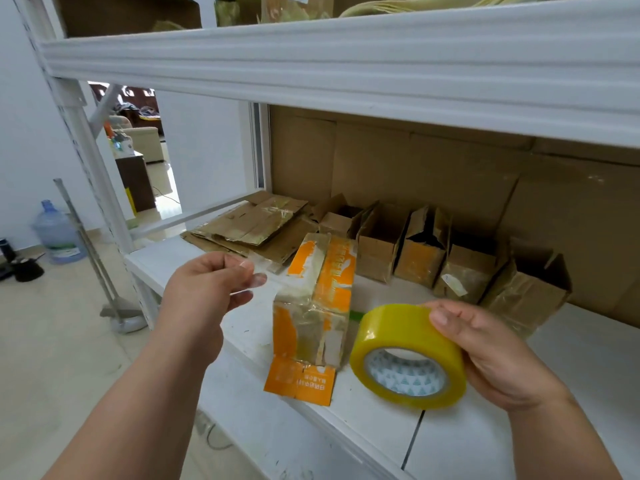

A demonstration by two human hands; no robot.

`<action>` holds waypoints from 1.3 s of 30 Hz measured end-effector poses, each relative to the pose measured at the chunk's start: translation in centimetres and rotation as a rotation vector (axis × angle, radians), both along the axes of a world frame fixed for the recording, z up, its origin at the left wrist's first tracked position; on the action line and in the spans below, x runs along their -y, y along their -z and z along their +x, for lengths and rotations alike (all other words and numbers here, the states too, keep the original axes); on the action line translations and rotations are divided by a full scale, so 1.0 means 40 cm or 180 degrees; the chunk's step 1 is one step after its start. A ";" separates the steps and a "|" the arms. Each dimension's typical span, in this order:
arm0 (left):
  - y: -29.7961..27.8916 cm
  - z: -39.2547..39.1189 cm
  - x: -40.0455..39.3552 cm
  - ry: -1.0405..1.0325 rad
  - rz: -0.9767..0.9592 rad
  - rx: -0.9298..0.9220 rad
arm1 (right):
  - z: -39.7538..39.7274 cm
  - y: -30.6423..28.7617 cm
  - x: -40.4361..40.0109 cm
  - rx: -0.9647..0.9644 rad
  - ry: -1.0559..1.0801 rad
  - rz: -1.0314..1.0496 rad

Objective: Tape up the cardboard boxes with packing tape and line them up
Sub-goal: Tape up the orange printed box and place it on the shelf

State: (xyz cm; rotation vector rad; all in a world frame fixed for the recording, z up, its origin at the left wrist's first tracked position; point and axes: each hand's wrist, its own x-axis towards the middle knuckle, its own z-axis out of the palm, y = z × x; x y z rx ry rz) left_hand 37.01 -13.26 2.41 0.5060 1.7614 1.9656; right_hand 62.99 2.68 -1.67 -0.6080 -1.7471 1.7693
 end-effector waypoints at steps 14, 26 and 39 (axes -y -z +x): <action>0.068 -0.037 -0.060 -0.0281 -0.0566 -0.0436 | -0.031 -0.018 -0.085 -0.0033 0.0209 -0.0321; 0.099 -0.063 -0.067 -0.0283 -0.0724 -0.0266 | -0.056 -0.008 -0.092 0.0289 0.0174 -0.0062; 0.197 -0.043 -0.067 -0.0077 -0.0987 0.0179 | -0.093 0.014 -0.068 0.0803 0.0186 0.0039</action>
